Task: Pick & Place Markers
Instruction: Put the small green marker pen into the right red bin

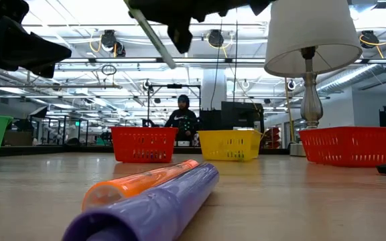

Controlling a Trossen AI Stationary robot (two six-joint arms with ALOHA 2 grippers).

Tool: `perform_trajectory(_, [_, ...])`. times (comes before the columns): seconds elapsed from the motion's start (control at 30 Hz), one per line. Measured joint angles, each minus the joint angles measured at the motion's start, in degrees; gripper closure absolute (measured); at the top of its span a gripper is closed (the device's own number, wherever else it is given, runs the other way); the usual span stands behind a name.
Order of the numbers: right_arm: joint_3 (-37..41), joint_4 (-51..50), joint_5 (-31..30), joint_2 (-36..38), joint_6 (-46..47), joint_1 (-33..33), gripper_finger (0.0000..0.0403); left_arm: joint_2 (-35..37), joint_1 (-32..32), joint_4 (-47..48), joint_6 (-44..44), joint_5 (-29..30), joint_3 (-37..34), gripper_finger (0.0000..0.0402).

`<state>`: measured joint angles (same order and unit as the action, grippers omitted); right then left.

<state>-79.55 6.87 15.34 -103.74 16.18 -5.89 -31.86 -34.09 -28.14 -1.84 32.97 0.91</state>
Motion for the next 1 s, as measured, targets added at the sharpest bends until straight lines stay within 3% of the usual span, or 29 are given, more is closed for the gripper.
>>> perform_trajectory(0.27, [0.00, 8.50, 0.58, -0.37, -1.40, 5.11, 0.0385, 0.00, -0.01, 0.02, -0.90, 0.09, 0.00, 0.0359])
perform_trajectory(0.5, [-0.11, 14.76, -7.65, -3.69, -4.00, 7.14, 0.0385, 0.00, -0.02, 0.03, -1.51, 0.42, 0.00, 0.0370])
perform_trajectory(1.0, [0.09, 11.56, -11.39, -14.44, -3.34, 10.84, 0.0381, 0.00, 0.00, 0.22, -3.59, 0.57, 0.00, 0.0371])
